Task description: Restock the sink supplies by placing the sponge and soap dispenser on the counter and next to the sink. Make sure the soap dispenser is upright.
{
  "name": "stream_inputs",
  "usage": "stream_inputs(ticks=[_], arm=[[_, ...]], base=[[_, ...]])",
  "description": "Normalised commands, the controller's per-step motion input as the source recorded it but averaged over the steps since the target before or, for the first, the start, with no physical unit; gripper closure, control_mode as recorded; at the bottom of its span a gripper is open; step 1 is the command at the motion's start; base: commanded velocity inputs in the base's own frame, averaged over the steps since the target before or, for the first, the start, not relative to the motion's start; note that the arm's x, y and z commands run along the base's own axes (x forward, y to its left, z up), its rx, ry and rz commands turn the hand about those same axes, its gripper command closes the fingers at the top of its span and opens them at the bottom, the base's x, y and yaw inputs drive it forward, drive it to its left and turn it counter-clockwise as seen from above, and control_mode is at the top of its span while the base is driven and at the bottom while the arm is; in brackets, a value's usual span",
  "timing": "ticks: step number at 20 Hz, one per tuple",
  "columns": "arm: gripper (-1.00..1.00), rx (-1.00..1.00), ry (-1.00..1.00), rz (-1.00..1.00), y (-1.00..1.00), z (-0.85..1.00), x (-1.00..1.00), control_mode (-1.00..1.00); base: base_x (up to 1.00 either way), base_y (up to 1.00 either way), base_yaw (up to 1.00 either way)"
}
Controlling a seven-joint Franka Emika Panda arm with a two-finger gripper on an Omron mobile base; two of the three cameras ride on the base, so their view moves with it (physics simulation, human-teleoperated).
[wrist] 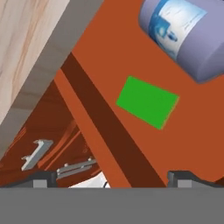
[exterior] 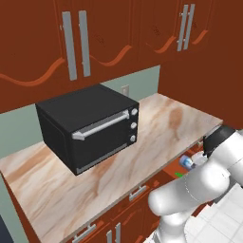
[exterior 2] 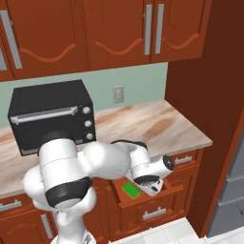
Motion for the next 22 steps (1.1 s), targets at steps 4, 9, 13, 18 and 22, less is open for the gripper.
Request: stream_inputs(ticks=[4,9,13,18,22], arm=[[-1.0,0.0,0.09,0.0,-0.11,-0.34,-0.02,-1.0],[-1.0,0.0,0.06,0.0,-0.32,-0.47,-0.31,-1.0],[-1.0,0.01,0.0,-0.03,-0.62,-0.51,-0.98,-1.0],[-1.0,0.04,0.0,-0.03,-0.8,-0.45,-1.0,-1.0],[-1.0,0.09,0.0,-0.01,-0.99,-0.29,-1.0,-1.0]], base=[[0.0,0.0,0.0],[0.0,0.0,0.0],[0.0,0.0,0.0],[0.0,0.0,0.0],[0.0,0.0,0.0]])
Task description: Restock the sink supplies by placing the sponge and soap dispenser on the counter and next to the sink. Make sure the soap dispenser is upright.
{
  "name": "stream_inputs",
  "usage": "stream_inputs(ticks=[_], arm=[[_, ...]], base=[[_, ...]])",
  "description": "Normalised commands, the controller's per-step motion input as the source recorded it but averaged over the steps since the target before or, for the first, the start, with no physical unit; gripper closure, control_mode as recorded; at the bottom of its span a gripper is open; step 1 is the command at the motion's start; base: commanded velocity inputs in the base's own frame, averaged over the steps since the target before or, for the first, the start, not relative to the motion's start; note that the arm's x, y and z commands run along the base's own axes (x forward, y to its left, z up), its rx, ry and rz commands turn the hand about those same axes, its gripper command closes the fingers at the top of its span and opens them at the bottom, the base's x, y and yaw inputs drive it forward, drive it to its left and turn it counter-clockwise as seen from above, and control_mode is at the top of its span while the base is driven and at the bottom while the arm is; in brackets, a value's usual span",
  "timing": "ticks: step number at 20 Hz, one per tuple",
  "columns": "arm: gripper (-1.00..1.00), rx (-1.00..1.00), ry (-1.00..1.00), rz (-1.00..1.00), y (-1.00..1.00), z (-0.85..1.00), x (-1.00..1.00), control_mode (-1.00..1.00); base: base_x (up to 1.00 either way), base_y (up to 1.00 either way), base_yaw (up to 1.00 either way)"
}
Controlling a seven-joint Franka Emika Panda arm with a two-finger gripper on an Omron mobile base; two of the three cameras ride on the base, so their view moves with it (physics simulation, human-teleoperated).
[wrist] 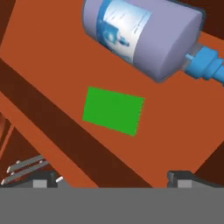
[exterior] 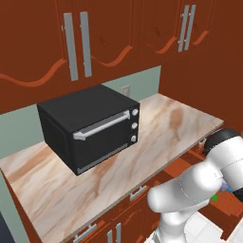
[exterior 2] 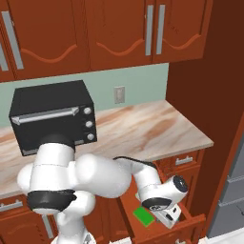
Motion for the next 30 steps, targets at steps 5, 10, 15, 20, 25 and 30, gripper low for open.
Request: stream_inputs(ticks=[5,10,15,20,25,30], arm=[[-1.0,0.11,0.0,0.0,-0.99,-0.04,-0.86,-1.0],[-1.0,0.03,0.01,0.0,-0.41,0.48,0.3,-1.0],[-1.0,-0.01,0.01,0.08,0.0,-0.03,0.47,-1.0],[-1.0,-0.06,0.0,0.13,-0.03,-0.03,0.0,-1.0],[-1.0,-0.12,0.0,0.12,0.0,-0.07,-0.02,-1.0],[-1.0,-0.13,0.0,0.05,0.01,-0.02,-0.21,-1.0]], base=[[0.0,0.0,0.0],[0.0,0.0,0.0],[0.0,0.0,0.0],[0.0,0.0,0.0],[0.0,0.0,0.0],[0.0,0.0,0.0]])
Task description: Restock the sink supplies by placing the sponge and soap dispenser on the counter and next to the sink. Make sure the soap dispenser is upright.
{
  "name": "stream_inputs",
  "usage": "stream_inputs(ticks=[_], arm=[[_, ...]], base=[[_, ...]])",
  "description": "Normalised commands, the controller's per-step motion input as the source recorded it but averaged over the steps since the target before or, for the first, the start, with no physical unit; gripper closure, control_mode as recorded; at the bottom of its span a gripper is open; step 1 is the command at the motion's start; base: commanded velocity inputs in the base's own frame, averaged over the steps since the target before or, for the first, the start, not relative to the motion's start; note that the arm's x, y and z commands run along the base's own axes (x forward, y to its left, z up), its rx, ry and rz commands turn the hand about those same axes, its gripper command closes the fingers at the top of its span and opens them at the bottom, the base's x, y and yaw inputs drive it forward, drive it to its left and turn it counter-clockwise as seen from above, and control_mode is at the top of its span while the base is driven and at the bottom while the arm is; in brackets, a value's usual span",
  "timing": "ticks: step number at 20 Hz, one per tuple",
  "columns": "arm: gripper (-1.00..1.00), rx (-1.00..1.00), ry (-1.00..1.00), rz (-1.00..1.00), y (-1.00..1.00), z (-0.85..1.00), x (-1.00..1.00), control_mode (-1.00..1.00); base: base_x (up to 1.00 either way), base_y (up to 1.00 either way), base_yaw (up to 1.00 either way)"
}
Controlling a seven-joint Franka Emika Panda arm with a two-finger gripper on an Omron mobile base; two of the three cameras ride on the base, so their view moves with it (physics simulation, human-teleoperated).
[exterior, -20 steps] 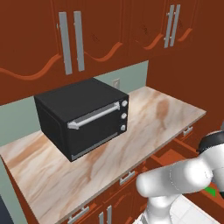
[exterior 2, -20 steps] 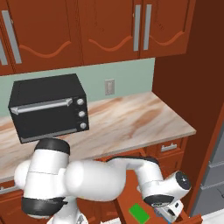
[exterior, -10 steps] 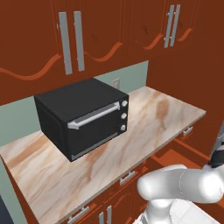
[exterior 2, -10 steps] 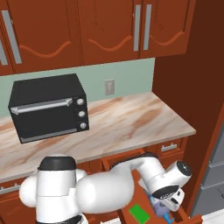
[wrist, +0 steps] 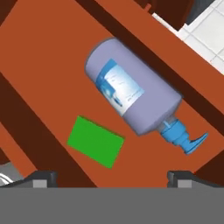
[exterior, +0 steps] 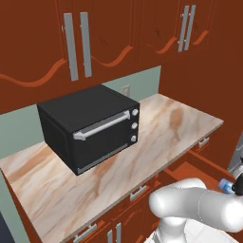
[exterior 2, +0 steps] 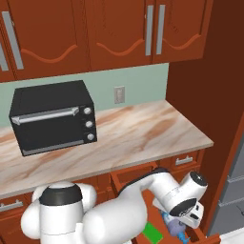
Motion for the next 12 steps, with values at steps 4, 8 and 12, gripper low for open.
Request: stream_inputs(ticks=[4,8,12], arm=[[-1.0,-0.12,0.0,0.0,0.01,-0.02,-0.28,-1.0],[-1.0,-0.12,0.0,0.0,0.0,-0.12,-0.24,-1.0],[-1.0,-0.09,0.0,0.04,0.01,-0.31,0.01,-1.0]], base=[[0.0,0.0,0.0],[0.0,0.0,0.0],[0.0,0.0,0.0]])
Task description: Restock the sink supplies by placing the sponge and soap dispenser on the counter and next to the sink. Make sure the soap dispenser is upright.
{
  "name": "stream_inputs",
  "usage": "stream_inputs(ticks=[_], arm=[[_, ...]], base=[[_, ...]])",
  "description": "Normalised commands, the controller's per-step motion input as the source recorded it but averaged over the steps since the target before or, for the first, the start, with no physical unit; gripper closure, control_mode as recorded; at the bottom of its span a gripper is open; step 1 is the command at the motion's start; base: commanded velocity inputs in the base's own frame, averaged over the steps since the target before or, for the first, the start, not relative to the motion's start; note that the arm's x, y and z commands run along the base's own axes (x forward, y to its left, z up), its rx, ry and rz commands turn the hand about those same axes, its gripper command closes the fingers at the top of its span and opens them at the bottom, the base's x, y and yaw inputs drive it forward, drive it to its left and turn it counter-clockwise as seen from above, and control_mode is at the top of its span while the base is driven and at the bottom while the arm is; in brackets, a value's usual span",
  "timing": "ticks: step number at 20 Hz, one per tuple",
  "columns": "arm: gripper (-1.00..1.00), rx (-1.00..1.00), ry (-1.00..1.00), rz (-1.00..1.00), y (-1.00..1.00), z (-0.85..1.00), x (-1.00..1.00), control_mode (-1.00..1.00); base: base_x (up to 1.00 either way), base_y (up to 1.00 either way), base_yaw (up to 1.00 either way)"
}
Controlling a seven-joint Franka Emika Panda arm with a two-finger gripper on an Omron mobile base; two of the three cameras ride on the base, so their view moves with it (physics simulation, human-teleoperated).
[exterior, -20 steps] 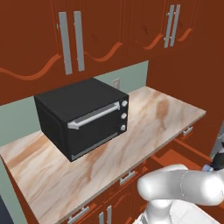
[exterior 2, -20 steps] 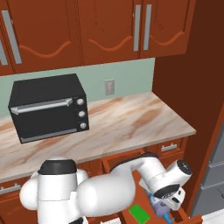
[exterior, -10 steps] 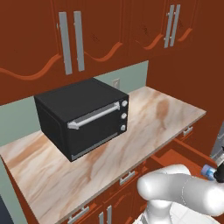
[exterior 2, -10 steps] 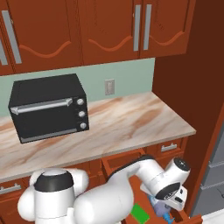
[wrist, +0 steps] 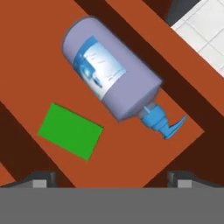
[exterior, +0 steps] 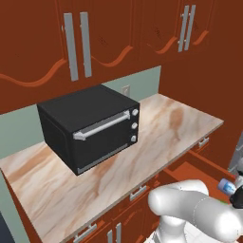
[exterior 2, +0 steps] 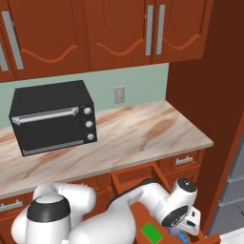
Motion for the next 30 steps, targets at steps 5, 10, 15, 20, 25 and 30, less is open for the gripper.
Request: stream_inputs(ticks=[5,10,15,20,25,30], arm=[[-1.0,-0.02,0.0,0.15,0.0,-0.2,0.22,-1.0],[-1.0,0.0,0.0,0.18,-0.16,0.0,0.13,-1.0],[-1.0,0.0,0.04,0.19,-0.23,-0.02,0.02,-1.0],[-1.0,0.0,0.07,0.17,-0.14,-0.31,0.0,-1.0],[-1.0,0.0,0.01,0.15,-0.09,-0.37,0.01,-1.0],[-1.0,0.0,0.0,0.09,-0.08,-0.11,0.01,-1.0]], base=[[0.0,0.0,0.0],[0.0,0.0,0.0],[0.0,0.0,0.0],[0.0,0.0,0.0],[0.0,0.0,0.0],[0.0,0.0,0.0]])
